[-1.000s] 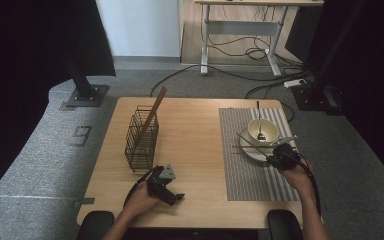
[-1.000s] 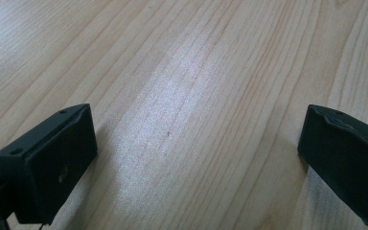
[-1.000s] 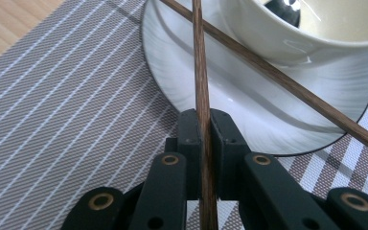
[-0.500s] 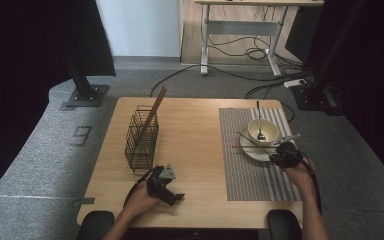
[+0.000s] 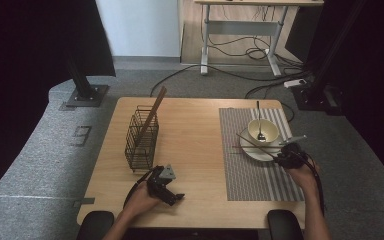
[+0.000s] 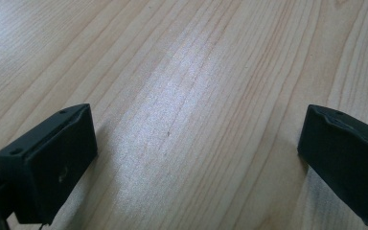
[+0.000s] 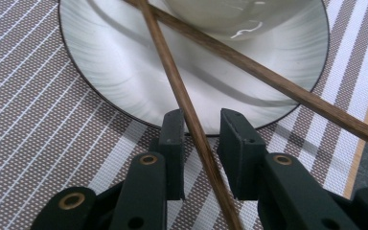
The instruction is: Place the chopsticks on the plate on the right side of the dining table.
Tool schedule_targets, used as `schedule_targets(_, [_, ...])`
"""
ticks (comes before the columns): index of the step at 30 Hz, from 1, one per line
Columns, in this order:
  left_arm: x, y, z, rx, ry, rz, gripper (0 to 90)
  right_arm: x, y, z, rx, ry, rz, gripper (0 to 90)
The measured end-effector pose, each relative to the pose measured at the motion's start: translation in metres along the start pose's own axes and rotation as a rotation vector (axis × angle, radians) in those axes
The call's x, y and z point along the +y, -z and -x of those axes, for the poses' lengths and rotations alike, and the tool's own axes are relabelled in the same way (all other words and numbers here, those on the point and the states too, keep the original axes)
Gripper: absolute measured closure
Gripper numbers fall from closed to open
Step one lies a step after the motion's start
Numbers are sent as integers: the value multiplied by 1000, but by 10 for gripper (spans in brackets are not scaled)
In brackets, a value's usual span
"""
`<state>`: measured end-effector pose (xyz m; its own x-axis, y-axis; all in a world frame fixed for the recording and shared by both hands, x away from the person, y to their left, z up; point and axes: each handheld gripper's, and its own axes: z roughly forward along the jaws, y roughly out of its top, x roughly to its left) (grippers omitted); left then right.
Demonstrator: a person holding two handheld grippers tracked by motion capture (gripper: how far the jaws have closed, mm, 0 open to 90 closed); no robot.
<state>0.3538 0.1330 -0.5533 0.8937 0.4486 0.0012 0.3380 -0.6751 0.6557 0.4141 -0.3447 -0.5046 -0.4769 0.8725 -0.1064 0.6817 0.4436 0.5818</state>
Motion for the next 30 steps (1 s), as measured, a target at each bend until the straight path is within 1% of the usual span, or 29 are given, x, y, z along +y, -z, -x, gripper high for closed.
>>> schedule_targets(3, [0, 0, 0, -1, 0, 1, 0, -1, 0, 1, -16, -5, 1, 688])
schedule_targets(6, [0, 0, 0, 0, 0, 0, 0, -1, 0, 3, -27, -12, 6, 622])
schedule_targets(7, [0, 0, 0, 0, 0, 0, 0, -1, 0, 4, -30, -20, 7, 622])
schedule_targets(8, [0, 0, 0, -1, 0, 1, 0, -1, 0, 5, -33, -25, 8, 583])
schedule_targets(10, [0, 0, 0, -1, 0, 1, 0, -1, -1, 8, -43, -43, 6, 538])
schedule_targets(11, [0, 0, 0, -1, 0, 1, 0, -2, -1, 9, -49, -55, 6, 518])
schedule_targets(12, [0, 0, 0, 0, 0, 0, 0, -2, -1, 9, -49, -55, 6, 518])
schedule_targets(13, [0, 0, 0, -1, 0, 1, 0, -2, -1, 11, -66, -70, 5, 480])
schedule_targets(15, [0, 0, 0, 0, -1, 0, 0, -3, -2, 14, -82, -78, 4, 451])
schedule_targets(16, [0, 0, 0, 0, 0, 0, 0, -3, -2, 14, -82, -78, 4, 451])
schedule_targets(17, [0, 0, 0, 0, 0, 0, 0, -3, -2, 15, -95, -86, 5, 436])
schedule_targets(19, [0, 0, 0, 0, 0, 0, 0, -3, -2, 17, -105, -93, 5, 424])
schedule_targets(30, [0, 0, 0, -1, 0, 0, 0, -4, -5, 26, -150, -124, 2, 405])
